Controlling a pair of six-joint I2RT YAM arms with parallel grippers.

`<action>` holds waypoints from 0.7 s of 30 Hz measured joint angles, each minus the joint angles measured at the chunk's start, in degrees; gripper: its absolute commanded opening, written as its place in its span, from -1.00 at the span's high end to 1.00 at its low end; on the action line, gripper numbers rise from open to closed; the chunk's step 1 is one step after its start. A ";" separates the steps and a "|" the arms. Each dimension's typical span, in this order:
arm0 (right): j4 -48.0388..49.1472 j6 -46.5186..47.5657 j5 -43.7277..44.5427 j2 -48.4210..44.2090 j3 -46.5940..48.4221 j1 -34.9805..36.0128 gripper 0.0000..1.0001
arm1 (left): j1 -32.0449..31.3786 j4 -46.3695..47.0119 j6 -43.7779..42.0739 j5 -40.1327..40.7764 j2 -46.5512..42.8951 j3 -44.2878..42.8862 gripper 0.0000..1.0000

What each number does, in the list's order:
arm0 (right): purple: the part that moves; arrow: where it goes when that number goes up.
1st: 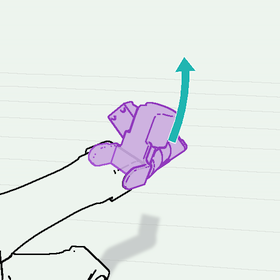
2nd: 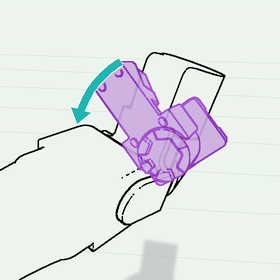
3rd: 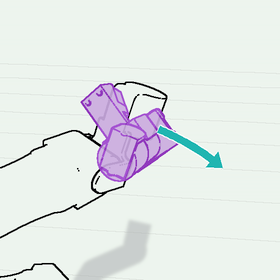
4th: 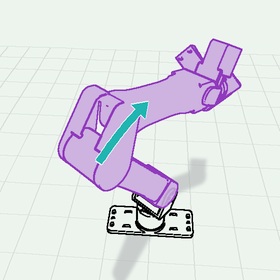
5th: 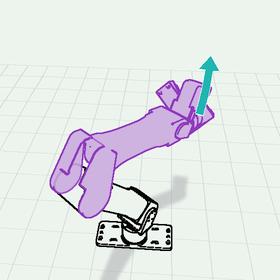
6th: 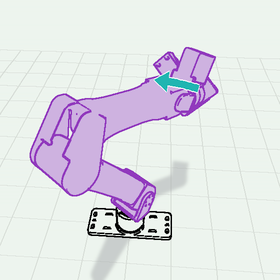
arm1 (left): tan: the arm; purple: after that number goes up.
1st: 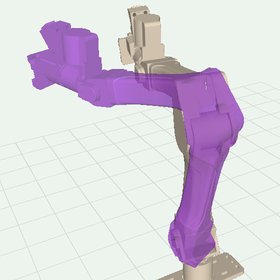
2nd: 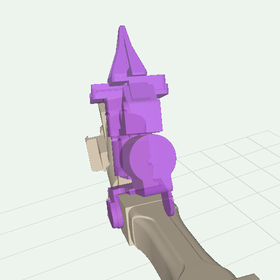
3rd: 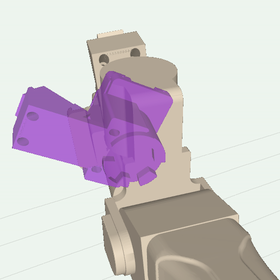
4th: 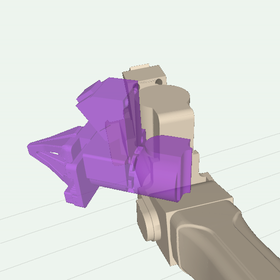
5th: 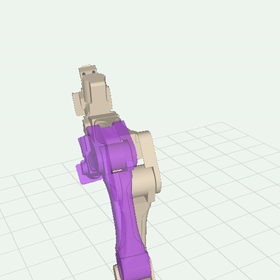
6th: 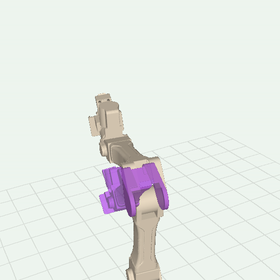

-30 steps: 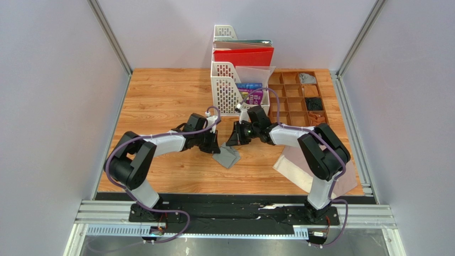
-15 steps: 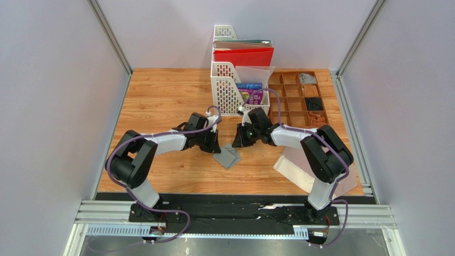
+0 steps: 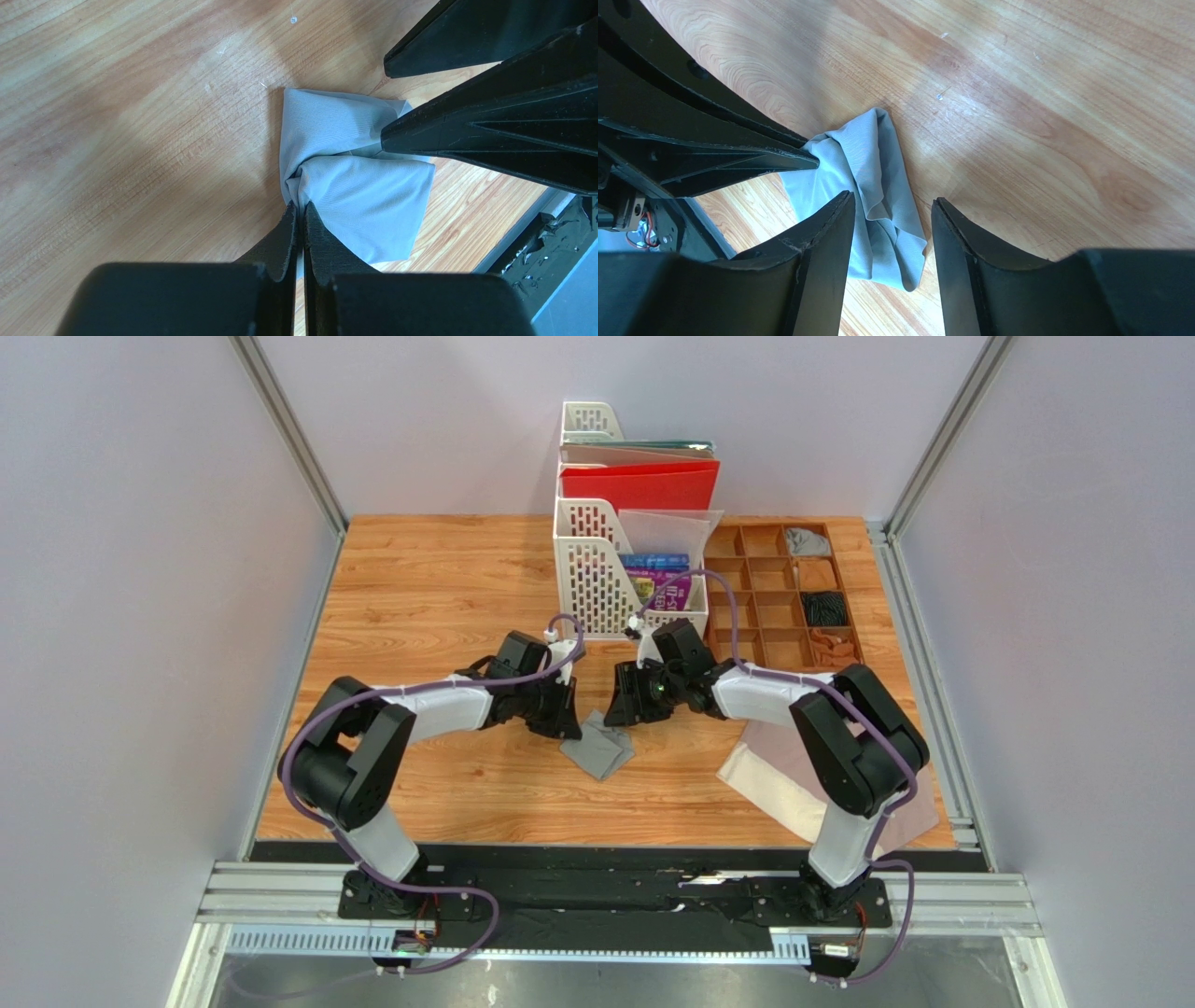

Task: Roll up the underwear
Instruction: Roll the underwear at the center of the board.

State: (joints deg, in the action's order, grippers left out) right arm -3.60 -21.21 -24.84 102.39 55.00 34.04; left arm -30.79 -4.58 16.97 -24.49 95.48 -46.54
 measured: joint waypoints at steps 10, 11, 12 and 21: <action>1.73 -1.38 -2.34 2.12 0.00 0.00 0.32 | -0.28 -0.90 -0.02 0.22 0.24 -0.68 1.00; 1.79 -1.46 -2.34 2.23 0.00 0.00 0.51 | -0.33 -0.96 -0.02 0.24 0.28 -0.74 1.00; 1.81 -1.53 -2.29 2.34 0.00 0.00 0.61 | -0.37 -1.01 -0.02 0.24 0.33 -0.79 1.00; 2.64 -3.48 -2.27 3.34 -0.17 -0.02 1.00 | -0.96 -2.16 -0.22 1.09 0.44 -1.49 1.00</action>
State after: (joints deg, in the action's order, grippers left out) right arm -0.95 -24.69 -27.11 105.73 54.83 34.02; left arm -31.75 -6.74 16.75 -23.40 95.92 -48.03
